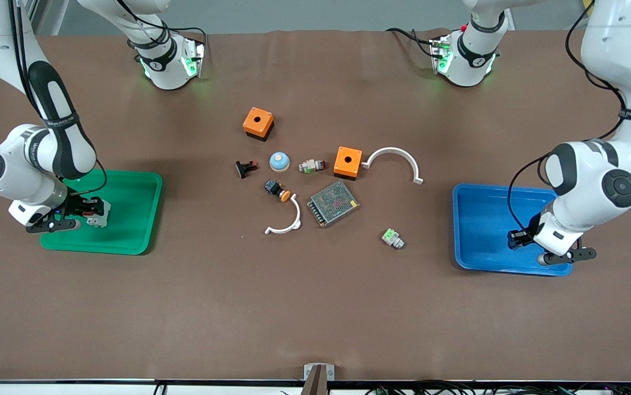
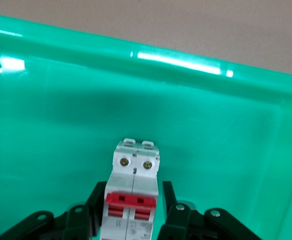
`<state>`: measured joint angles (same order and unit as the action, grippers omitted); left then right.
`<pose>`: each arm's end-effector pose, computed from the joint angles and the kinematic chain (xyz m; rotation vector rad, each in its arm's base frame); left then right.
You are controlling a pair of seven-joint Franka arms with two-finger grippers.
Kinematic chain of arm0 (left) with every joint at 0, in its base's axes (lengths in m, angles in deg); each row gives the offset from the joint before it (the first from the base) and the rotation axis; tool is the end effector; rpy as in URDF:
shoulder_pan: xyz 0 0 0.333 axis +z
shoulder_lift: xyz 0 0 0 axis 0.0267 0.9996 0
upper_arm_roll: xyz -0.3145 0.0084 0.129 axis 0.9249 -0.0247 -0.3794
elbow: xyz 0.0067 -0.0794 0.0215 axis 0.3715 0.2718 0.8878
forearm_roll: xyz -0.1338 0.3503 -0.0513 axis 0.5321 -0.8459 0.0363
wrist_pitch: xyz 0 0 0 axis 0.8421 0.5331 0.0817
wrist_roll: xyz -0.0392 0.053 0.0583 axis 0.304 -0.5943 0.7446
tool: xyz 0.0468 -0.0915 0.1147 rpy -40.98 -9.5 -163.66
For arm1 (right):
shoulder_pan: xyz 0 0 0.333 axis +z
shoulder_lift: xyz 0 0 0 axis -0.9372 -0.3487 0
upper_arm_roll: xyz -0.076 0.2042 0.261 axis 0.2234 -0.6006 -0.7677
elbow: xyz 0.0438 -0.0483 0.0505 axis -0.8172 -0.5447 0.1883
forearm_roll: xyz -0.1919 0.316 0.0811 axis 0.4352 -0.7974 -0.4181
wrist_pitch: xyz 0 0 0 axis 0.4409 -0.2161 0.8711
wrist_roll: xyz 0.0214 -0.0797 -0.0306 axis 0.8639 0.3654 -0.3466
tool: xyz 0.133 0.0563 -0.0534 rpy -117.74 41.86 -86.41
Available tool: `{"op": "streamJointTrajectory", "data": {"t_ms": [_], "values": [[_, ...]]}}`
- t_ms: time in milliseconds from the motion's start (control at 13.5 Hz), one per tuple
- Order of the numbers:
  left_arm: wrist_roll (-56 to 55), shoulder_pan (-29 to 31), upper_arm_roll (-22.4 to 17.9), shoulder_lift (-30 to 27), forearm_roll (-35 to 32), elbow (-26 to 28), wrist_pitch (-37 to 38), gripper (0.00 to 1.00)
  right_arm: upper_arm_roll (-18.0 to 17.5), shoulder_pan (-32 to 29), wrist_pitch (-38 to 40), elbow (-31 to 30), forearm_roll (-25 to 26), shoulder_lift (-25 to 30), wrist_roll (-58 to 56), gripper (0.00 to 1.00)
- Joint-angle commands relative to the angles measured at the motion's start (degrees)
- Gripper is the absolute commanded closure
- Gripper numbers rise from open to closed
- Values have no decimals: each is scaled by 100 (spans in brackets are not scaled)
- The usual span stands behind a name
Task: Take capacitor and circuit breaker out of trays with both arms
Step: 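Lift the breaker with the right gripper while the left gripper lifts the capacitor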
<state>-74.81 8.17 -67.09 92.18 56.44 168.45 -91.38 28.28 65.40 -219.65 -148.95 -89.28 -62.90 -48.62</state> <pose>0.6434 0.0057 0.2728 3.1024 0.1585 0.1311 0.5459 -0.1503 0.2006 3.1127 0.2002 -0.0798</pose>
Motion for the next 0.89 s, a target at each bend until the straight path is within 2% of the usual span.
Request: {"op": "streamJointTrajectory", "data": {"t_ms": [0, 74, 148, 369, 591, 812], "values": [[-228, -189, 127, -434, -101, -56, 709, 100, -38, -108, 142, -40, -105, 116, -116, 60], [-455, -320, 162, -548, -101, -65, 938, 100, -38, -108, 151, -41, -105, 116, -116, 70], [-675, -452, 206, -610, -101, -65, 1079, 100, -29, -117, 142, -41, -114, 125, -116, 76], [-1535, -961, 224, -664, -101, 5, 1291, 100, -38, -152, 308, -23, -114, 256, -116, 88], [-2370, -1523, 232, -602, -101, 49, 1292, 100, -46, -30, 842, 195, -271, 642, -64, 92], [-3162, -1990, 232, -462, -110, 154, 1257, 100, -46, 522, 1809, 959, -886, 749, 512, 92]]}}
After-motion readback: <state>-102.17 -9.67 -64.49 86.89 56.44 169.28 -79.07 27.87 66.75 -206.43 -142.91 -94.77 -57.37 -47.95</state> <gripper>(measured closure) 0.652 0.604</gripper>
